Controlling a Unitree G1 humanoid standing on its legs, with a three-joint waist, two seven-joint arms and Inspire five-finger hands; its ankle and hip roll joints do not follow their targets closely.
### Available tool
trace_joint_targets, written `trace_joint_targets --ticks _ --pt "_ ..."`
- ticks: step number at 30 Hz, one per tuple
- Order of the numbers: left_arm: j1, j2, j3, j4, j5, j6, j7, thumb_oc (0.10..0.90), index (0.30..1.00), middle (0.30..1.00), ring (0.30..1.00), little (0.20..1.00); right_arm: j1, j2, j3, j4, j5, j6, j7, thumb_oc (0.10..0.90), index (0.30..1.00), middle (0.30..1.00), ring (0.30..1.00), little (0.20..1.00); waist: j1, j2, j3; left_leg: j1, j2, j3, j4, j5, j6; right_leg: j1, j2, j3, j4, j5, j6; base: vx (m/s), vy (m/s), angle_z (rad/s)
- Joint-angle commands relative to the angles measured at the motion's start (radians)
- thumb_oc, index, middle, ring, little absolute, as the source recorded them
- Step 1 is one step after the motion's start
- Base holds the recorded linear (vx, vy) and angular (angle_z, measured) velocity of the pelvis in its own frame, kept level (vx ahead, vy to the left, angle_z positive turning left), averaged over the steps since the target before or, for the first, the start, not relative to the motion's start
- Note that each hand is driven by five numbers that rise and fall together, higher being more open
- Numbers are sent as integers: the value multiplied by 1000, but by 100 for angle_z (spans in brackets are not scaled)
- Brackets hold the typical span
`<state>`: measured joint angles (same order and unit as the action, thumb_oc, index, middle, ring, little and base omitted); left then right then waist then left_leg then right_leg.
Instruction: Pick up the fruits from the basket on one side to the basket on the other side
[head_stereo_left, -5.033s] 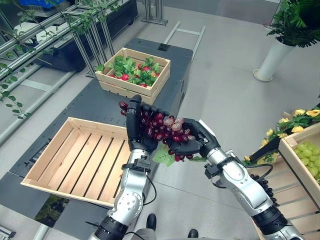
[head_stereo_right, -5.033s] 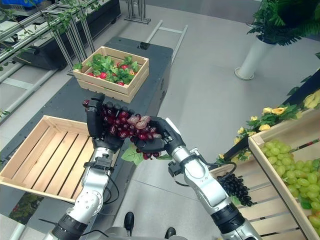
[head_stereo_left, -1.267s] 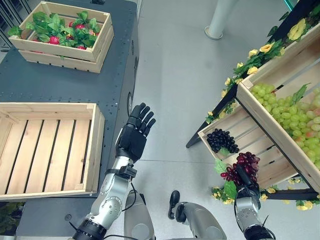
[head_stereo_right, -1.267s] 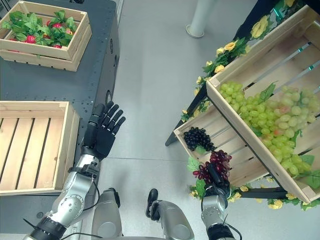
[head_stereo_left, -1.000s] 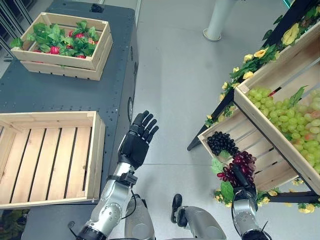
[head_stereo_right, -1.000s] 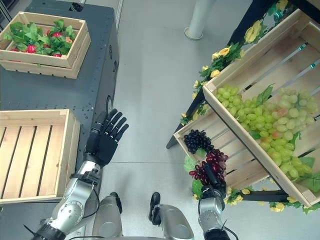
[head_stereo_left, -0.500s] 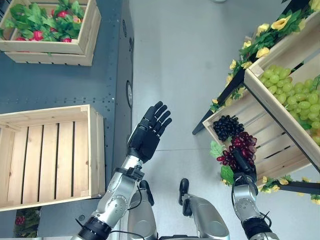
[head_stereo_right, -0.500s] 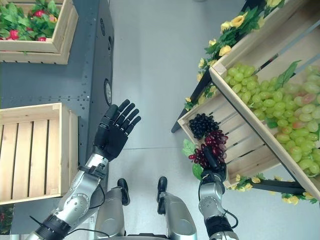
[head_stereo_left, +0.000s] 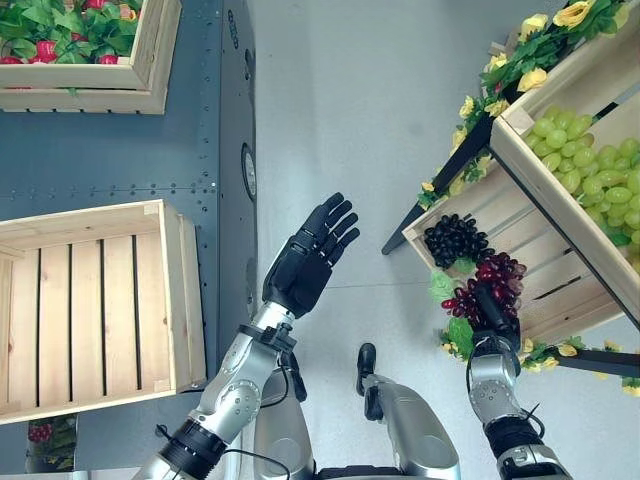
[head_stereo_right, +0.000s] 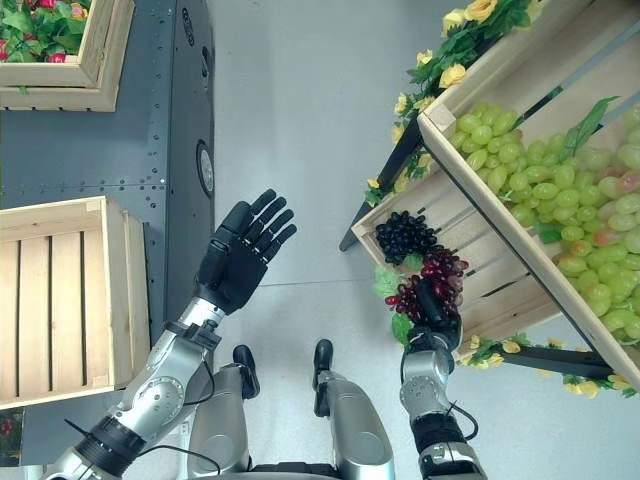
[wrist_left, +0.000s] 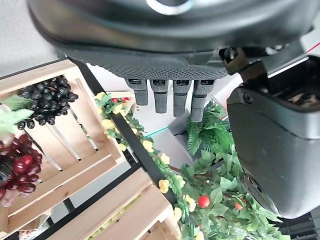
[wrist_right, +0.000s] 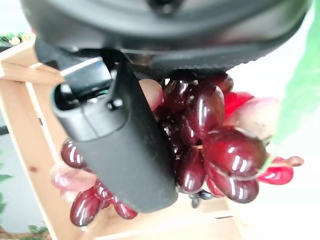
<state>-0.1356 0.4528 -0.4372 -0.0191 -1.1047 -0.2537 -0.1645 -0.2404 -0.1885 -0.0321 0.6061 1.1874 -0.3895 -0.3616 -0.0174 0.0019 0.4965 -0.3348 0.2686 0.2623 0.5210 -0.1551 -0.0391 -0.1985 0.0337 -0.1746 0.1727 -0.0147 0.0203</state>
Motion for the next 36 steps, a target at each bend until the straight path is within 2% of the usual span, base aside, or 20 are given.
trace_joint_targets --ticks 1,12,13,14,15,26,31,36 --pt "-47 1 -30 -120 21 -40 -86 800 900 900 900 900 -29 -135 -72 -85 19 -162 -41 400 300 300 300 300 -10 17 -56 -137 -18 20 61 133 -70 73 0 -51 -43 25 27 0 0 0" --pt "-27 13 -44 -118 20 -18 -103 800 900 900 900 900 -22 -159 -127 -51 47 -208 -81 400 300 300 300 300 -6 24 -58 -139 -12 2 89 136 -72 80 2 -60 -22 18 22 34 -20 1" --pt "-23 16 -45 -120 17 -19 -106 800 900 900 900 900 -19 -159 -131 -54 59 -219 -82 718 778 778 778 778 -6 25 -57 -137 -13 1 88 138 -73 81 2 -61 -21 18 23 24 -6 4" --pt "-22 17 -45 -121 17 -19 -106 800 900 900 900 900 -19 -159 -131 -54 60 -221 -82 718 778 778 778 778 -6 25 -57 -136 -13 1 87 138 -74 81 2 -61 -21 17 23 0 0 0" --pt "-16 23 -42 -124 12 -16 -111 800 900 900 900 900 -12 -164 -146 -55 72 -230 -82 800 900 900 900 900 -6 25 -58 -135 -14 0 87 135 -73 84 3 -62 -21 17 22 0 0 0" --pt "15 42 -43 -136 12 -1 -107 800 900 900 900 900 28 -190 -194 -78 111 -260 -95 800 900 900 900 900 -2 8 -55 -132 -1 -8 95 143 -78 103 11 -72 -25 20 22 10 -22 2" --pt "29 58 -35 -134 12 10 -114 800 900 900 900 900 34 -217 -221 -82 138 -251 -86 800 900 900 900 900 1 -5 -60 -131 2 -8 96 136 -75 109 16 -74 -29 22 23 8 -32 1" --pt "37 56 -36 -122 16 8 -117 800 900 900 900 900 44 -228 -228 -93 104 -225 -98 800 900 900 900 900 0 -12 -66 -128 6 -7 90 136 -75 110 18 -75 -32 24 24 0 0 0"
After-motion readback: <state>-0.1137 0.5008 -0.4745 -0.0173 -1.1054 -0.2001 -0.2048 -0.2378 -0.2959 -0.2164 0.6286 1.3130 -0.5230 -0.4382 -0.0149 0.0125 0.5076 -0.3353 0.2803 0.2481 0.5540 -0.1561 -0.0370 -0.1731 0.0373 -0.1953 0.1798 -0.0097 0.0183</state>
